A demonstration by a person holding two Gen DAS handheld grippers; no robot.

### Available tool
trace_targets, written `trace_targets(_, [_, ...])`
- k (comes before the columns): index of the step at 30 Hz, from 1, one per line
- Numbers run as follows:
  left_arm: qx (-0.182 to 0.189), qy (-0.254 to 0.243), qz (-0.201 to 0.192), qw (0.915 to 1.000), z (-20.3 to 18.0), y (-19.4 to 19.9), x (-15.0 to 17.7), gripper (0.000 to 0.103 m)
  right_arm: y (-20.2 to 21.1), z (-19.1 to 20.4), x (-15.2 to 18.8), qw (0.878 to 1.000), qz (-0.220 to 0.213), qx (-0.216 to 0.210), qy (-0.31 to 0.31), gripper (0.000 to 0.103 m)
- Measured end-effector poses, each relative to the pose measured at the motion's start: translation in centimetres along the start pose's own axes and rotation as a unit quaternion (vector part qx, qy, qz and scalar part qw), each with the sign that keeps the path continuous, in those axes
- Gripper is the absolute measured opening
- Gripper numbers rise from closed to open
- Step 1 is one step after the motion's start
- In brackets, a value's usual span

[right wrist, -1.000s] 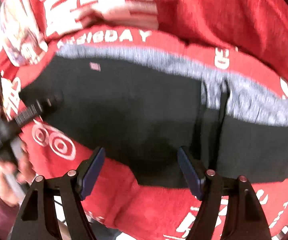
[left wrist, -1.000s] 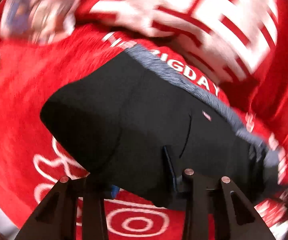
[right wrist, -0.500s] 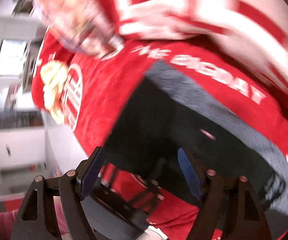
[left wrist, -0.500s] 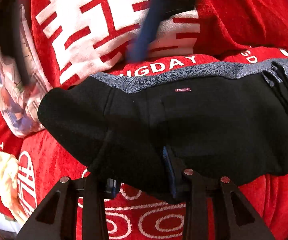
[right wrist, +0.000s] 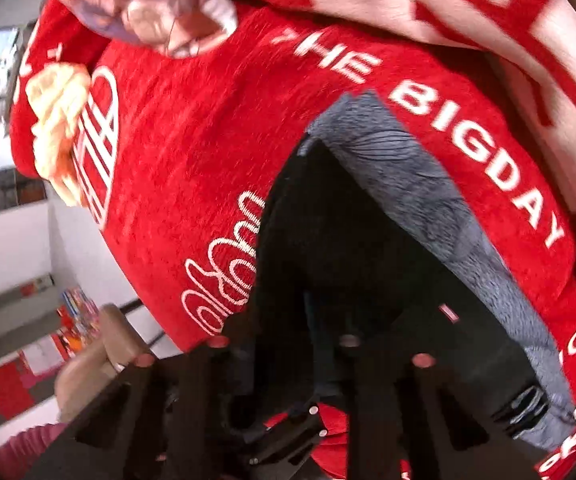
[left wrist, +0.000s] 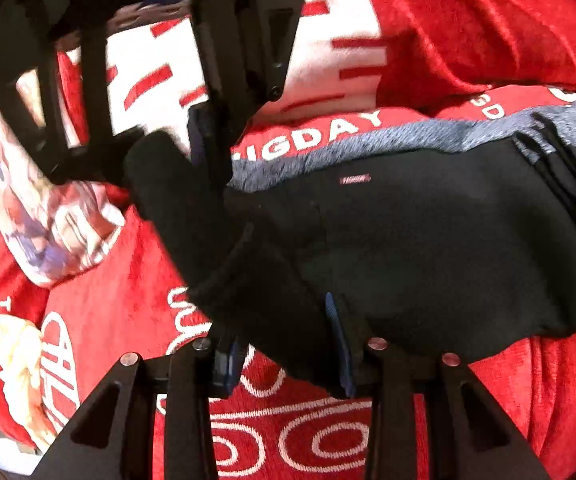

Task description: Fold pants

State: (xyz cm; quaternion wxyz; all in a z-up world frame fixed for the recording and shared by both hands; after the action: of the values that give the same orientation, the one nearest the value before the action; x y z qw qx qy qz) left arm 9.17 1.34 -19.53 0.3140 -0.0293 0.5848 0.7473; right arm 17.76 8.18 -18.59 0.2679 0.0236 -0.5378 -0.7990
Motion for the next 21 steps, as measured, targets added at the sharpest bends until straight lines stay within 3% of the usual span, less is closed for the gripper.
trace_targets(3, [0.008,0.000,-0.013,0.9999,-0.6,1.7,-1.1,0.038,2.0,-0.8,1.4,0.999,-0.036,-0.028,0.000,0.018])
trace_targets(7, [0.030,0.009,-0.034,0.9989,-1.8,4.9,-3.3,0.038,5.5,-2.6,4.2,0.991,-0.091,-0.097,-0.026,0.018])
trace_targets(12, [0.054,0.004,-0.066,0.9964,-4.9,9.1,-6.6,0.038,10.6,-5.6,9.8,0.964,-0.174,-0.194,-0.060,0.016])
trace_targets(17, [0.080,-0.017,-0.088,0.9928,-9.8,12.1,-9.8,0.038,15.0,-10.2,15.2,0.940,-0.232,-0.238,-0.081,0.017])
trace_targets(21, [0.105,-0.049,-0.096,0.9885,-15.5,14.1,-12.0,0.038,17.2,-14.9,20.2,0.924,-0.270,-0.249,-0.105,0.017])
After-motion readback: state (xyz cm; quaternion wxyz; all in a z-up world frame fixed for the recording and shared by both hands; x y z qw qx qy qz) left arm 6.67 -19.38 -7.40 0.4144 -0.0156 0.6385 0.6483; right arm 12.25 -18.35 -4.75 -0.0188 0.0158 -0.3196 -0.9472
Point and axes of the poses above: each gripper's, at about its wrist camera, not at the fingertips, and y roughly against the way its jaws point, z to its left, x to its underside, the point moved 7 cm from there along -y, roughly the way its jaws point, and after that the axes turned 2 degrees about z, right-handed, at the moved point
